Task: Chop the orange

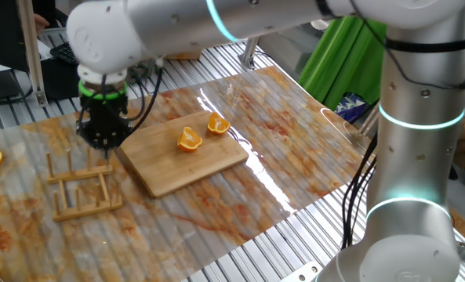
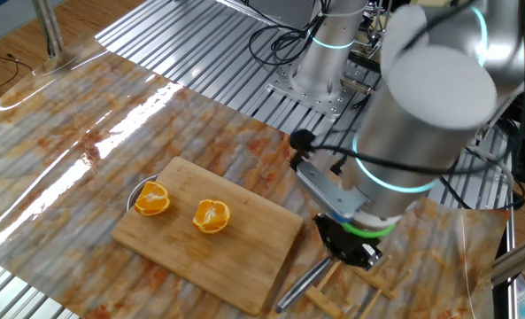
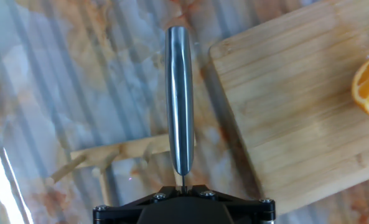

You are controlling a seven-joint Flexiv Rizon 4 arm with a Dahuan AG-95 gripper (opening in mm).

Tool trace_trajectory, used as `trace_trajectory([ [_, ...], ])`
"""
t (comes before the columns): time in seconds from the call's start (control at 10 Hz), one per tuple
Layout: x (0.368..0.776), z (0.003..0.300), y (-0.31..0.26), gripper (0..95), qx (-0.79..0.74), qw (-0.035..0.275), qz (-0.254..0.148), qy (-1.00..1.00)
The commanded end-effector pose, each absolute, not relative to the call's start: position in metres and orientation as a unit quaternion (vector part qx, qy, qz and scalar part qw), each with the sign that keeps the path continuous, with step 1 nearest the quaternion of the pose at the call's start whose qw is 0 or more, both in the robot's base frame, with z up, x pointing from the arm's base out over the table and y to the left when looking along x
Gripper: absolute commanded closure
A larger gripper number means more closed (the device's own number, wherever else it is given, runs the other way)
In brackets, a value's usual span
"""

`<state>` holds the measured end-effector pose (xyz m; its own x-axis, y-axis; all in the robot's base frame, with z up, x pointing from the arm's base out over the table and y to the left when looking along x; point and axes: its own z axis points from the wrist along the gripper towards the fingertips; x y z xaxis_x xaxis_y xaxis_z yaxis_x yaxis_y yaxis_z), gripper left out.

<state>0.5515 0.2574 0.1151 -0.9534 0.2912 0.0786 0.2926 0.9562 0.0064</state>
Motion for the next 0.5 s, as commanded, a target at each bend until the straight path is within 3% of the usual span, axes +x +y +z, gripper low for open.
trace_trajectory([
  [0.1,0.551,0.124,0.254,95.0,-0.144,0.039,-0.008,-0.989],
  [0.5,0.552,0.144,0.242,95.0,-0.131,0.043,-0.005,-0.99],
])
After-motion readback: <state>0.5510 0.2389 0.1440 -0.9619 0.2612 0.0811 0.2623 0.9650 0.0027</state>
